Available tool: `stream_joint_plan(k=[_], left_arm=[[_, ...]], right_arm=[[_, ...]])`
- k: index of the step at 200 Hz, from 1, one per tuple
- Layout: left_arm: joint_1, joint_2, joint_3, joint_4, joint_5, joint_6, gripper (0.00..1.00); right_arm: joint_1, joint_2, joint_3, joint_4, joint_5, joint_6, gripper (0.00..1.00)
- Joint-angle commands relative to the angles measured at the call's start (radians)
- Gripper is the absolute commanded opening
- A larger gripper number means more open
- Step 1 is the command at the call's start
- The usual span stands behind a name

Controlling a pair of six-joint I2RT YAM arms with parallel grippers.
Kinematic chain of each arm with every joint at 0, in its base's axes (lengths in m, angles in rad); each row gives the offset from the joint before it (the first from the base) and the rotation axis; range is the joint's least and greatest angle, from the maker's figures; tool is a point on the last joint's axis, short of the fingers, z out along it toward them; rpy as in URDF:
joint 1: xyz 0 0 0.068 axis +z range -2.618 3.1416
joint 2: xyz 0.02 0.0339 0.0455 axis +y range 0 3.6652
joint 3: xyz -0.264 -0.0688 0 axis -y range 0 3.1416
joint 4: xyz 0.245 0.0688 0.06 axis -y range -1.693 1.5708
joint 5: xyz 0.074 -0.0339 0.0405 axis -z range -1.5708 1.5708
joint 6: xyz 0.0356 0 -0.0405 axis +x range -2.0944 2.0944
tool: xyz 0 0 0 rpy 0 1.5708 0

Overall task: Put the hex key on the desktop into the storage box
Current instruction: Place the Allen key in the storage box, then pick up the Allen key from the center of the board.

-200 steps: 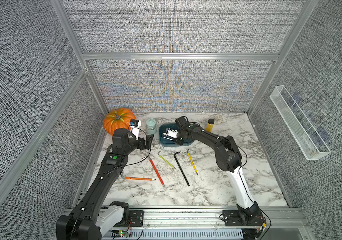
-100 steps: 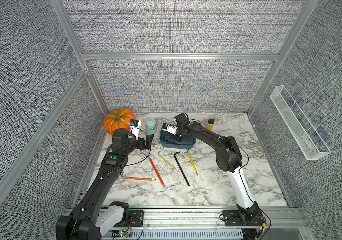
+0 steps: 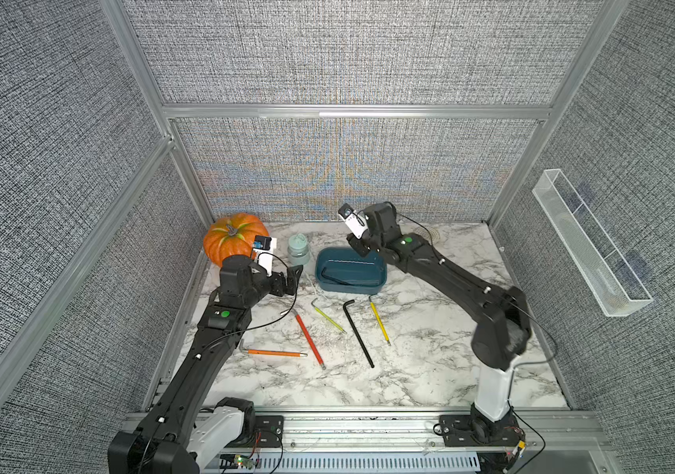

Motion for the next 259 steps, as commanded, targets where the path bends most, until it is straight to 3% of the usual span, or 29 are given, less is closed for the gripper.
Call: stream_joint_plan(k=[1,18,42,75,120,176,259], left_arm=[[0.001,-0.003,-0.005,0.021,0.024,-0.019,1.0],[0.001,0.005,-0.002,0.021,0.031,-0.028,1.0],[-0.002,0.013,0.005,0.027,0.042,-0.036,1.0],[-0.012,0.015,0.006,0.046,0.045,-0.041,1.0],[-0.025,0.034,0.019,0.046,0.045,-0.051,1.0],[-0.04,0.048,0.03,0.042,0.032,-0.05,1.0],[-0.046,0.065,0.044,0.031,0.019,-0.036,1.0]], right_arm=[[0.006,-0.191,-0.207,0.08,0.171,0.216,0.77],[0.001,-0.306,-0.318,0.011,0.1,0.302,0.92],[0.007,-0.427,-0.445,-0.056,0.055,0.39,0.99],[0.004,-0.494,-0.568,-0.114,-0.029,0.487,0.99],[-0.022,-0.367,-0.546,-0.273,-0.226,0.577,0.99],[-0.029,-0.236,-0.551,-0.297,-0.36,0.618,0.9],[0.003,-0.093,-0.542,-0.267,-0.262,0.652,0.68]])
